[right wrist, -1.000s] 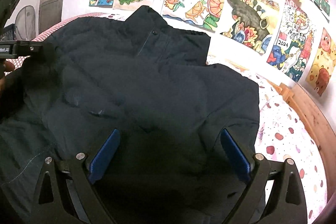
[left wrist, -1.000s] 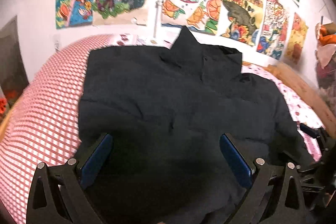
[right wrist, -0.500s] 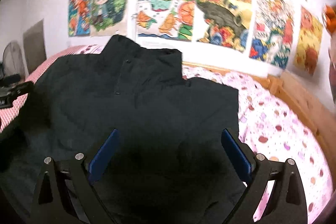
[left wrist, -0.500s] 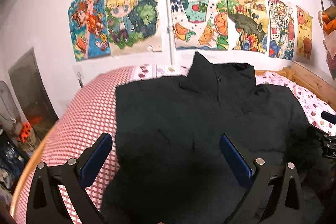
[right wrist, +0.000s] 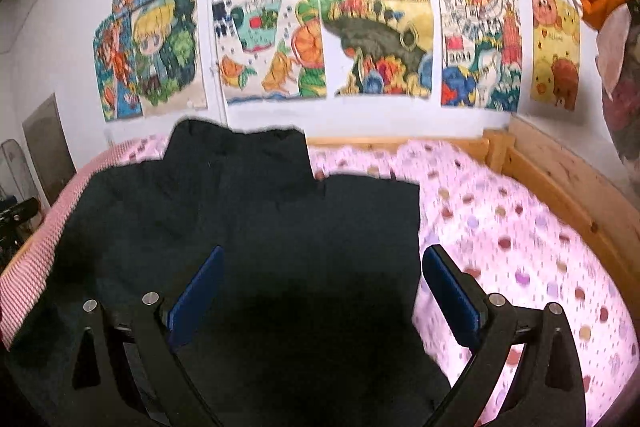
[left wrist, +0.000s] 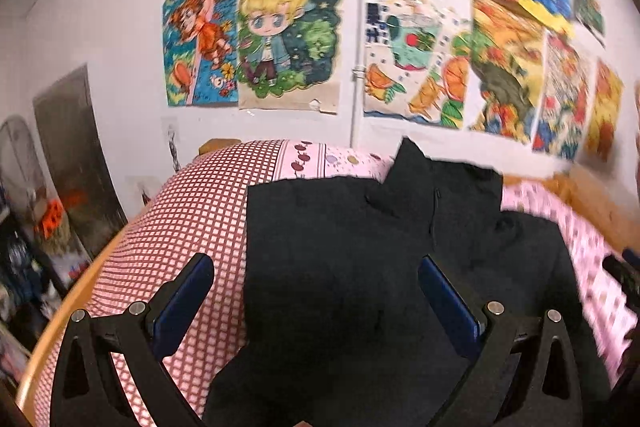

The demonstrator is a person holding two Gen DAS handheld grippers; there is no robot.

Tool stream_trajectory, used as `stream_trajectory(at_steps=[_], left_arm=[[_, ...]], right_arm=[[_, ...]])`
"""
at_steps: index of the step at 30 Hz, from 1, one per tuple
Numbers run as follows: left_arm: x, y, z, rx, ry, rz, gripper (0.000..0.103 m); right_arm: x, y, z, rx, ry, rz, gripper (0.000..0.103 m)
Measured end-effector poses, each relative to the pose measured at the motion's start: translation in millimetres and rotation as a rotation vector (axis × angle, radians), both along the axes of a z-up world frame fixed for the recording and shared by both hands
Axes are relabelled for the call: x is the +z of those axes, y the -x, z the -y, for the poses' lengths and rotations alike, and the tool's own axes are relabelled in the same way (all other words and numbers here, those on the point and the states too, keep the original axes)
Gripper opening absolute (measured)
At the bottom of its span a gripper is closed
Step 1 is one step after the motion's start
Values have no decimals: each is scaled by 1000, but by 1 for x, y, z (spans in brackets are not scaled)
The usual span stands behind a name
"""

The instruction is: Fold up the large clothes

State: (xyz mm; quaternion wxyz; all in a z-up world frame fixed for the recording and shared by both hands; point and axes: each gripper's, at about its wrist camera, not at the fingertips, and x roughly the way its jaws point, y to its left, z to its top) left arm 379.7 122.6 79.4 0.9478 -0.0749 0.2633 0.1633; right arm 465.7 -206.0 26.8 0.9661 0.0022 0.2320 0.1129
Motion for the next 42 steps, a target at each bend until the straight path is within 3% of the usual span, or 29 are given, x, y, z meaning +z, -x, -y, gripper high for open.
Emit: stream_trajectory(at_steps=[9, 16, 17, 20, 22, 24, 26, 28, 30, 34, 35, 36, 38, 42], left_arm=[[17, -75, 2, 10, 153, 35, 103], [18, -172, 4, -15, 200, 9, 102], [16, -179, 4, -18, 211, 9, 101], [3, -209, 6, -41, 260, -11, 82], [-9, -230, 5, -55, 283, -64, 51], [-20, -244, 4, -68, 313, -102, 38], [-25, -247, 3, -89, 327, -85, 33], [-26, -251, 4, -135, 324, -72, 15], [-26, -254, 8, -169, 308, -74, 11], [-25, -255, 12, -228, 334, -64, 10], [-24, -256, 12, -228, 332, -66, 10], [-23, -255, 14, -225, 318, -66, 10], [-20, -253, 19, -226, 291, -73, 10], [-22, -251, 21, -199, 266, -88, 10]], right_arm=[[23, -33, -16, 25, -74, 62, 99], [18, -119, -35, 76, -200, -81, 99], [16, -140, -39, 84, -218, -111, 99], [5, -184, -52, 72, -252, -169, 98], [-3, -206, -60, 67, -280, -202, 92], [-10, -226, -70, 55, -288, -238, 79], [-19, -241, -83, 57, -274, -260, 78], [-24, -247, -92, 64, -253, -264, 75], [-27, -250, -100, 76, -229, -266, 55], [-28, -249, -105, 61, -176, -266, 33], [-27, -248, -101, 52, -179, -265, 18], [-26, -247, -95, 43, -185, -267, 12], [-22, -240, -85, 45, -223, -259, 9], [-14, -219, -82, 85, -189, -215, 7]])
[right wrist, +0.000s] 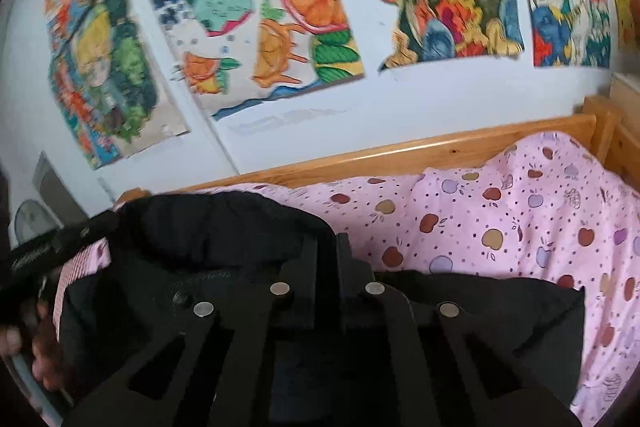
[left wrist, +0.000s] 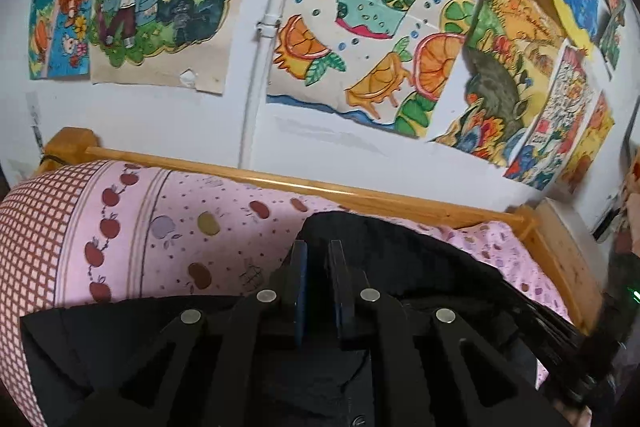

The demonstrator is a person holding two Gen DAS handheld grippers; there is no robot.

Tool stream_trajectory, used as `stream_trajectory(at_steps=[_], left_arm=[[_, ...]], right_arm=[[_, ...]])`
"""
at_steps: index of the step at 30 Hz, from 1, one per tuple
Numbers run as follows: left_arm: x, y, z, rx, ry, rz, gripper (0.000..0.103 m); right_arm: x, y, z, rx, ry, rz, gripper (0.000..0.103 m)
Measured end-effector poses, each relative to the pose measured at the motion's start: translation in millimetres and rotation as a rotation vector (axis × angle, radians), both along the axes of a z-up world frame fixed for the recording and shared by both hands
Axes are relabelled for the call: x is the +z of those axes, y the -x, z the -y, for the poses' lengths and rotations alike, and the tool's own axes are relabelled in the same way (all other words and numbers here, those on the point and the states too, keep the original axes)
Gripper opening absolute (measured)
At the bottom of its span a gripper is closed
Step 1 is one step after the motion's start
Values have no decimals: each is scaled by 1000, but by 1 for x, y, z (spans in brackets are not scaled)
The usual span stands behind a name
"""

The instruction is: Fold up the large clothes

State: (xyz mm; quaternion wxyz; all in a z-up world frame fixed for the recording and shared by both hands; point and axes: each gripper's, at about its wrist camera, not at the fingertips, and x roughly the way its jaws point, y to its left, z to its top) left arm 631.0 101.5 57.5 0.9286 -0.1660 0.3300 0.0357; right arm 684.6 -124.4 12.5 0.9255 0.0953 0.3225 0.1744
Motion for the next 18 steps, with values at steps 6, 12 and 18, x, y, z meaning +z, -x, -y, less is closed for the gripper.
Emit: stream_trajectory(at_steps=[6, 12, 18], left_arm=[[2, 11, -2, -5, 61, 21, 10], [9, 47, 0, -56, 3, 74, 6], [9, 111, 8, -97, -93, 106, 5]], right_arm=[[14, 37, 6, 46, 27, 54, 6], [21, 72, 20, 79, 32, 98, 5], [20, 119, 40, 111, 48, 143, 4]])
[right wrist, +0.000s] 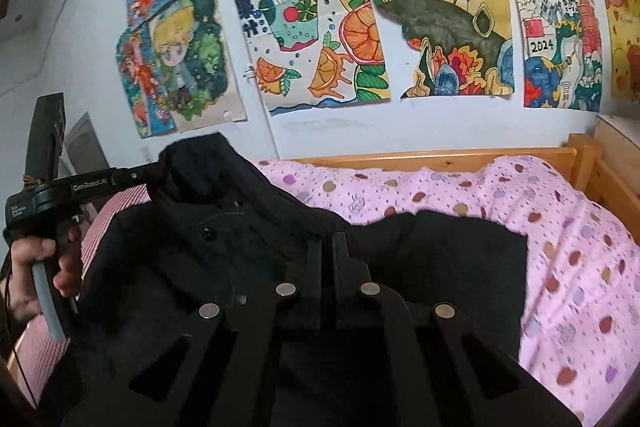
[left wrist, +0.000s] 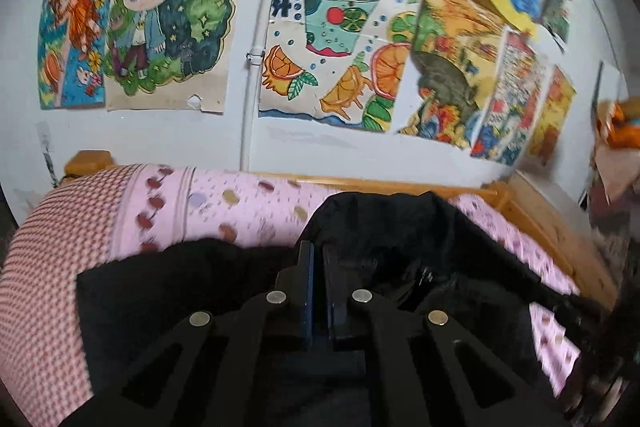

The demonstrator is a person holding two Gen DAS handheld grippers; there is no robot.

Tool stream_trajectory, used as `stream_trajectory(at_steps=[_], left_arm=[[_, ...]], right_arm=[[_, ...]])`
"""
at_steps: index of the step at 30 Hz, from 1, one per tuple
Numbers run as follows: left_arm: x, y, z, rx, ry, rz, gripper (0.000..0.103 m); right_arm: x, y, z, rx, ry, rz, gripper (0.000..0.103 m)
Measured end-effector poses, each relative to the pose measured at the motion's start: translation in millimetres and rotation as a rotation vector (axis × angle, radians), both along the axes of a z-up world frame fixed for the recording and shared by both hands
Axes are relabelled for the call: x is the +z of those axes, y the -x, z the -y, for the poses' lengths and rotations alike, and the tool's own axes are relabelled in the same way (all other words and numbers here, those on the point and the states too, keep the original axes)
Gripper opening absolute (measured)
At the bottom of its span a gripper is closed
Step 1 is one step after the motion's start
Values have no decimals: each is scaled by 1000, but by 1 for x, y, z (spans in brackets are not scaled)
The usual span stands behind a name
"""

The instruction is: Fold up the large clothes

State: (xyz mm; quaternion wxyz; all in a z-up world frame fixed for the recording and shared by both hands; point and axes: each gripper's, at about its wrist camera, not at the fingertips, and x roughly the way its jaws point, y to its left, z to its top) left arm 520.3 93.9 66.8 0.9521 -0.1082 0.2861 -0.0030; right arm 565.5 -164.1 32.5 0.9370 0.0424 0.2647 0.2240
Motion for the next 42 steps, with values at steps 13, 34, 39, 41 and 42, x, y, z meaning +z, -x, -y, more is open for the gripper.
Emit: stream_trajectory(at_steps=[13, 34, 39, 41, 42], left_arm=[[-81, 41, 22, -34, -23, -198, 4], [-82, 84, 28, -97, -28, -46, 24], [-40, 89, 22, -70, 52, 138, 73], [-24, 77, 20, -45, 105, 194, 74], [-21, 67, 21, -38, 123, 190, 74]], right_arm=[[-64, 17, 18, -30, 91, -124, 3], [-82, 34, -1, 9, 324, -86, 4], [-47, 39, 24, -13, 175, -51, 25], [-29, 28, 30, -39, 69, -37, 52], [-23, 23, 31, -44, 19, -28, 53]])
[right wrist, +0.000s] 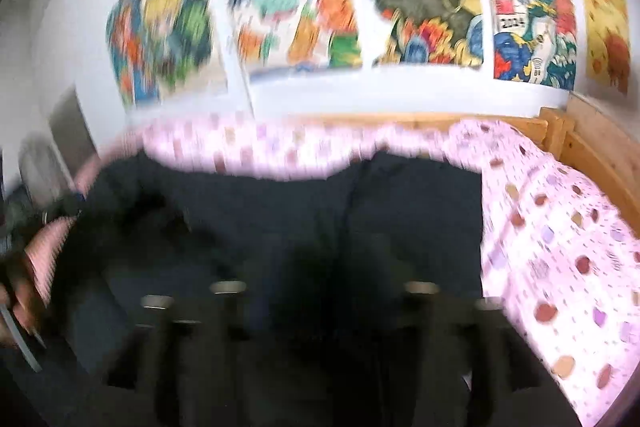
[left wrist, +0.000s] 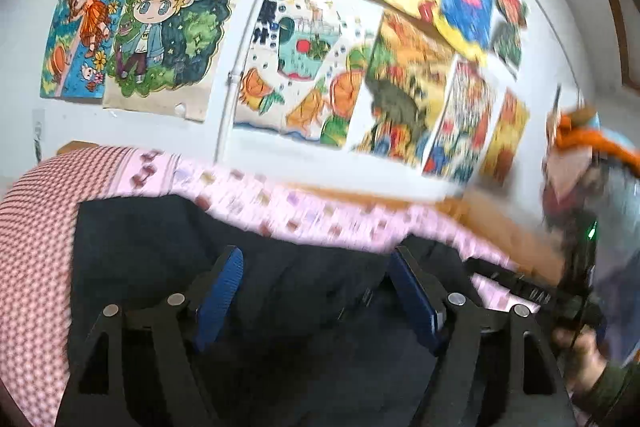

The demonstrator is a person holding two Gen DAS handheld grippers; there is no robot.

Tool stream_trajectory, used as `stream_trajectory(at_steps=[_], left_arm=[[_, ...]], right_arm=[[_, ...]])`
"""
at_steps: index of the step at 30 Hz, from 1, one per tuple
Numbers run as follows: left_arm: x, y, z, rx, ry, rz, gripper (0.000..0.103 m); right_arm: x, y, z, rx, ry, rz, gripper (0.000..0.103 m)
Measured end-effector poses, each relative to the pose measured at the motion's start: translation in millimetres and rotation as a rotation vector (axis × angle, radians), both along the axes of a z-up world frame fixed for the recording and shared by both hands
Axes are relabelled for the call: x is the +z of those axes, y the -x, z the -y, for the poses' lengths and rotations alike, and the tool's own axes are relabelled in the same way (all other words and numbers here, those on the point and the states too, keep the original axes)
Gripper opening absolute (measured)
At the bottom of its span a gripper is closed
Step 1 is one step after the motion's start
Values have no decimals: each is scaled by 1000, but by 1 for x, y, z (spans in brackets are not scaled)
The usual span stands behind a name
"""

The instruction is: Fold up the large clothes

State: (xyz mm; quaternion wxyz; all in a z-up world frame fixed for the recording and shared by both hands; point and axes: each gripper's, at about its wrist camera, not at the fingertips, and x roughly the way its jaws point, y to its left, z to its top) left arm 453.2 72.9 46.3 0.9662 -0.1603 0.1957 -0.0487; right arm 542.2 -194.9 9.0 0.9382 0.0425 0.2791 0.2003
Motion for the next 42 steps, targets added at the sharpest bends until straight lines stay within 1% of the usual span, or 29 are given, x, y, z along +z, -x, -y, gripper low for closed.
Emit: stream_trajectory(at_steps=[1, 2, 4, 5, 6, 7, 8, 9, 10, 11, 13, 14, 15, 16, 17, 18, 20, 21, 22, 23, 26, 29, 30, 32, 36, 38, 40, 42], left_arm=[[2, -15, 2, 7, 17, -27, 74], [1, -24, 3, 11, 20, -51, 74], [-9, -49, 7, 19, 13, -129, 74], [-14, -54, 7, 17, 11, -149, 74], [-21, -61, 8, 8, 11, -176, 74], [-28, -65, 8, -7, 15, -199, 74], [-37, -68, 9, -42, 20, -225, 73], [-42, -69, 9, -71, 13, -237, 62], [-49, -71, 13, -101, -24, -259, 50], [-53, -71, 16, -108, -70, -275, 46], [-66, -69, 30, -152, -243, -298, 36], [-70, -67, 35, -175, -302, -307, 35], [-74, -66, 38, -196, -339, -319, 35], [-80, -66, 43, -219, -383, -334, 34], [-81, -66, 45, -230, -413, -344, 34], [-86, -68, 49, -244, -461, -365, 34], [-95, -77, 54, -254, -516, -404, 34], [-99, -81, 54, -253, -522, -419, 34], [-103, -85, 55, -250, -528, -434, 34], [-109, -90, 56, -243, -540, -446, 34], [-115, -97, 62, -223, -582, -449, 34], [-115, -95, 62, -216, -589, -434, 34], [-113, -93, 61, -217, -586, -422, 34], [-109, -89, 58, -218, -573, -402, 34], [-94, -77, 55, -204, -549, -362, 35], [-88, -69, 55, -180, -522, -353, 38], [-81, -63, 51, -136, -483, -359, 53], [-74, -56, 46, -107, -420, -372, 64]], right_arm=[[7, -9, -1, 11, -64, 1, 53], [9, -19, -6, 24, -97, -11, 53], [8, -40, -19, 37, -111, -52, 53], [5, -51, -27, 46, -112, -78, 52], [-5, -62, -37, 68, -126, -102, 50], [-5, -62, -37, 68, -126, -102, 42], [-10, -63, -43, 84, -123, -112, 37], [-18, -64, -50, 103, -101, -126, 28], [-28, -63, -58, 123, -60, -144, 21], [-37, -61, -66, 148, -16, -155, 19], [-48, -55, -73, 187, 41, -151, 15], [-53, -52, -75, 211, 65, -154, 15], [-61, -49, -80, 257, 119, -175, 14], [-61, -49, -80, 257, 119, -175, 13], [-65, -50, -82, 277, 155, -193, 13], [-65, -51, -81, 291, 172, -207, 13], [-72, -57, -84, 324, 211, -248, 12], [-83, -68, -84, 344, 209, -296, 12], [-83, -68, -84, 344, 209, -296, 12], [-92, -75, -84, 347, 191, -325, 10], [-108, -86, -84, 333, 165, -357, 9], [-112, -84, -86, 320, 178, -339, 9], [-111, -78, -87, 310, 187, -317, 9], [-109, -74, -88, 304, 193, -300, 9], [-97, -63, -89, 288, 222, -242, 9], [-86, -52, -87, 259, 238, -200, 11], [-78, -43, -85, 224, 242, -176, 11], [-71, -35, -82, 192, 251, -163, 13]])
